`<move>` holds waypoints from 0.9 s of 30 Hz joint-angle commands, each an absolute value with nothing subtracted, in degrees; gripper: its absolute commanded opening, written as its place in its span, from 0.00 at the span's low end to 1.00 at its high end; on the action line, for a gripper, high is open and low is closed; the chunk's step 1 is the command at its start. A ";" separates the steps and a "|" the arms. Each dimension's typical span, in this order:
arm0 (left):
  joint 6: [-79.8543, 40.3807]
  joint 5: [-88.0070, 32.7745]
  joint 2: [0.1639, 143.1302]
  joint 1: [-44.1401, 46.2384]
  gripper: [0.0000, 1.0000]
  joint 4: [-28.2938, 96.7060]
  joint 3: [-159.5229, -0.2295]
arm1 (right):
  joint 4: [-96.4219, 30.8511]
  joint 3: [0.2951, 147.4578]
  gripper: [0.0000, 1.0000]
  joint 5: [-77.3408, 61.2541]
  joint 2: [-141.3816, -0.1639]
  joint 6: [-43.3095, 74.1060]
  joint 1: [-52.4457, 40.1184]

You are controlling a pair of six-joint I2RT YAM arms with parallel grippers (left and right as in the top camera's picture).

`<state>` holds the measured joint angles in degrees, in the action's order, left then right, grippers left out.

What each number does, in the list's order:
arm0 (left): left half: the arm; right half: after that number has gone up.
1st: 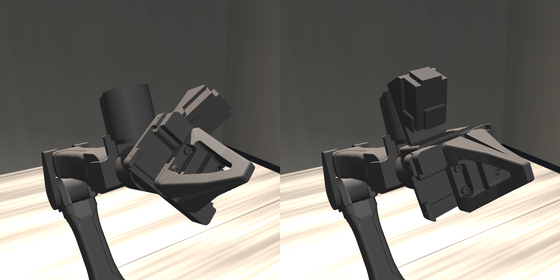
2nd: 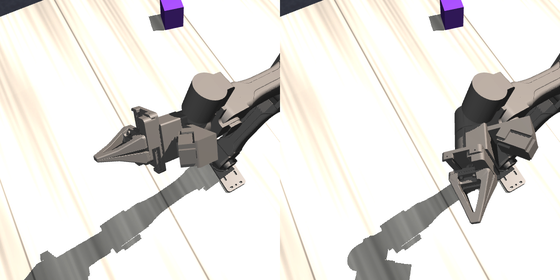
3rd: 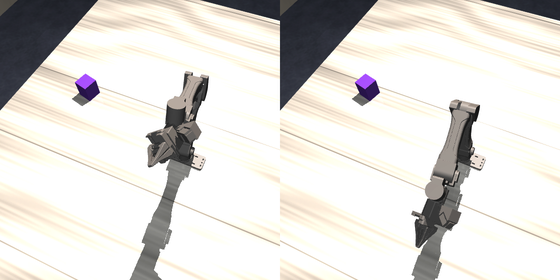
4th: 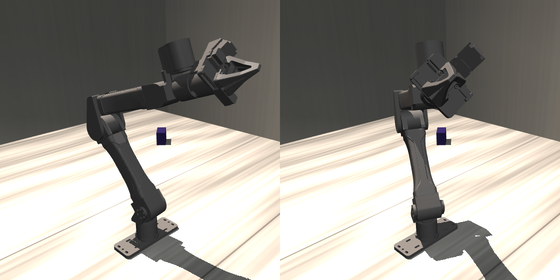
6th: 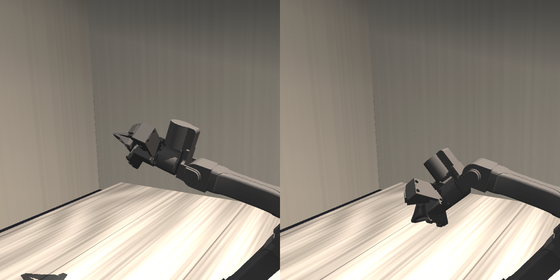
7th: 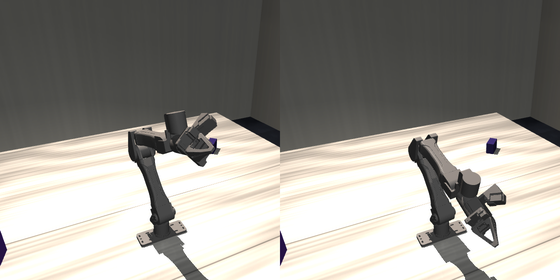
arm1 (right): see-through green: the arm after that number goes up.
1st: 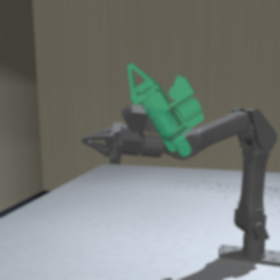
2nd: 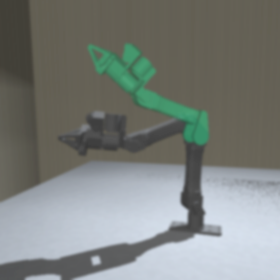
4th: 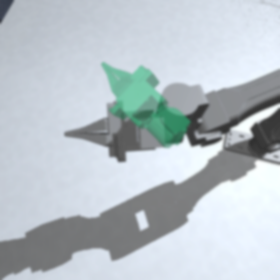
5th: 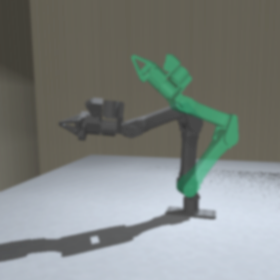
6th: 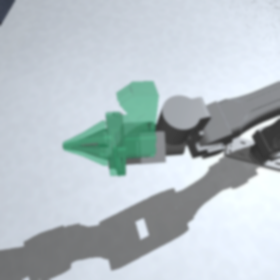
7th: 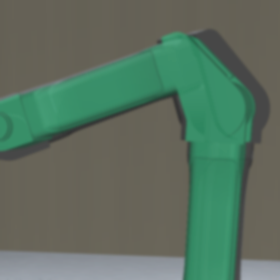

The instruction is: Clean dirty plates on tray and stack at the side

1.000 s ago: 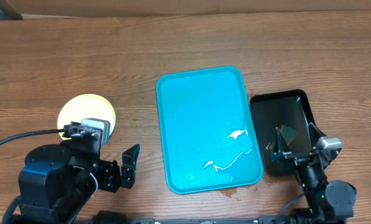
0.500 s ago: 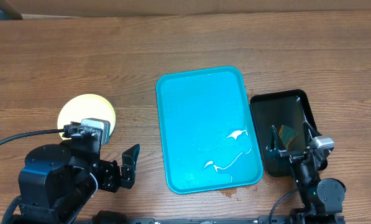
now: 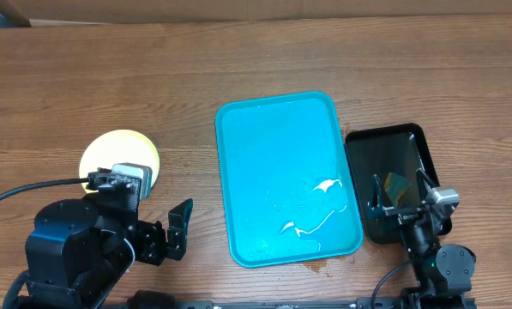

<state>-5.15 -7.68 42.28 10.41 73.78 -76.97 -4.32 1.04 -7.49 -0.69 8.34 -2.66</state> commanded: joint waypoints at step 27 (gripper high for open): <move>-20.51 -2.76 7.38 1.17 1.00 17.76 -25.74 | -4.01 0.47 1.00 -7.33 -0.30 8.62 -2.50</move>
<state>-16.10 -4.10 11.42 1.39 22.20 -32.12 -4.29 1.04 -7.49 -0.69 8.36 -2.66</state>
